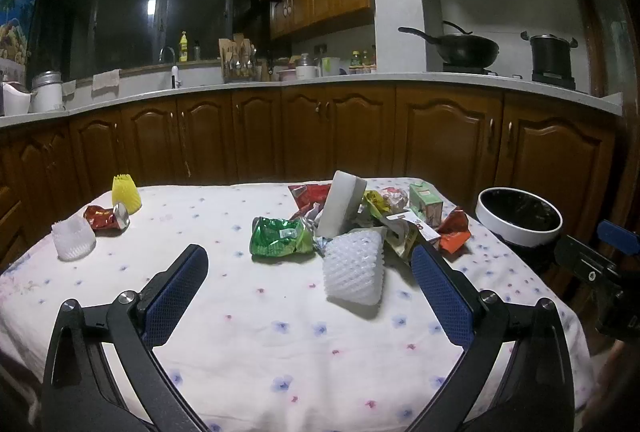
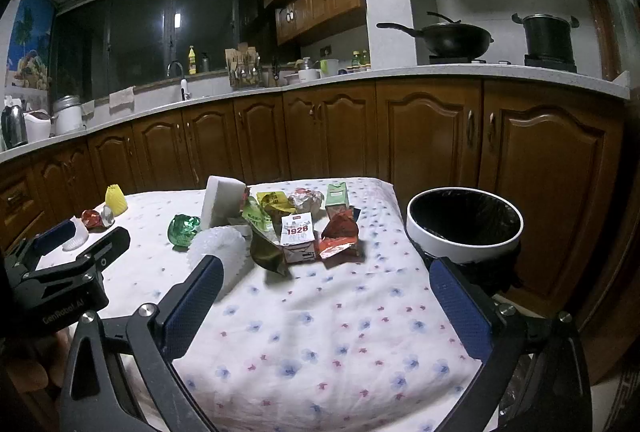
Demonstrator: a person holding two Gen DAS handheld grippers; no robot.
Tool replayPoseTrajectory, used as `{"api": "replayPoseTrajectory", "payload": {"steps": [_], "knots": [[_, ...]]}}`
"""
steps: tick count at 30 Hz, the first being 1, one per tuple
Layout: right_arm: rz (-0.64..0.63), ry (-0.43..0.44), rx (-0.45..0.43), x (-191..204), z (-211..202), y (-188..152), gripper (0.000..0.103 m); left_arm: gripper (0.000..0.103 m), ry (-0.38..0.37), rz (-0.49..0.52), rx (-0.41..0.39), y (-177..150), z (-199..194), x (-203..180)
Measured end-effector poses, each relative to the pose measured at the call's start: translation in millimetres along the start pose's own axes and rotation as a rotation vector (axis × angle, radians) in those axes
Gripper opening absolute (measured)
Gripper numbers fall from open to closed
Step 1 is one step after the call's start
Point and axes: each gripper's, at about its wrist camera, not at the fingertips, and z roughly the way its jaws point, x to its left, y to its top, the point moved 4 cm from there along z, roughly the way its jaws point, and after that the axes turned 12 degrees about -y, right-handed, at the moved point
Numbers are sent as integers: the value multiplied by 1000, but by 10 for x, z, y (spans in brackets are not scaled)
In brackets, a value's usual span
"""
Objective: Collect trash
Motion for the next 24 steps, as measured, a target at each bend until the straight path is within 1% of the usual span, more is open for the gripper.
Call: {"api": "replayPoseTrajectory", "payload": {"steps": [24], "knots": [[3, 5, 2, 2, 10, 8, 103, 103, -14, -5, 23, -42, 77, 8]]}}
